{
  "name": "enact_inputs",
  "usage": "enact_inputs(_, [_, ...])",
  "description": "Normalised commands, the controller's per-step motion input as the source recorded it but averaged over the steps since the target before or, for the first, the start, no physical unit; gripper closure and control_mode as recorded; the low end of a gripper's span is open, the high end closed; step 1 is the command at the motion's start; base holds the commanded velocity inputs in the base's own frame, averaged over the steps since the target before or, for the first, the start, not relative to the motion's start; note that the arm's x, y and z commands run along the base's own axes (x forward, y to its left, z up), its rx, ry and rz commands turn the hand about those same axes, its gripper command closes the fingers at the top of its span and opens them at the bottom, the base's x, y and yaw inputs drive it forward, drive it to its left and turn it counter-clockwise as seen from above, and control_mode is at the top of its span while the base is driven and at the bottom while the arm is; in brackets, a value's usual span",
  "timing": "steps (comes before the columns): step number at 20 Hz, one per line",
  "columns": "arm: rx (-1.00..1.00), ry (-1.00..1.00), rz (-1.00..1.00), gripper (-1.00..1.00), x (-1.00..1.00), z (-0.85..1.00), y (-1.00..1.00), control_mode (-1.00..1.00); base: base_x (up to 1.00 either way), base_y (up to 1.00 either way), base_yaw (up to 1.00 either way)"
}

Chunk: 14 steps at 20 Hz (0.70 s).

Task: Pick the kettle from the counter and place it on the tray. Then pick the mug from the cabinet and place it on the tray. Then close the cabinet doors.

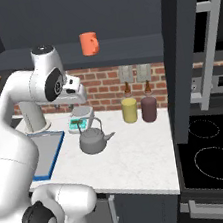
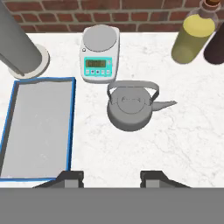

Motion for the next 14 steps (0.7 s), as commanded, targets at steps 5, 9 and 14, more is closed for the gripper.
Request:
enact_inputs(5, [-0.01, 0.00, 0.00, -1.00, -0.11, -0.07, -0.01, -1.00, 0.00, 0.00, 0.00])
enact_inputs(9, [-0.01, 0.04, 0.00, -1.00, -0.24, -0.35, -0.09, -1.00, 0.00, 0.00, 0.00])
enact_inputs(14, [0.00, 0.02, -0.16, -1.00, -0.15, -0.42, -0.06, -1.00, 0.00, 0.00, 0.00])
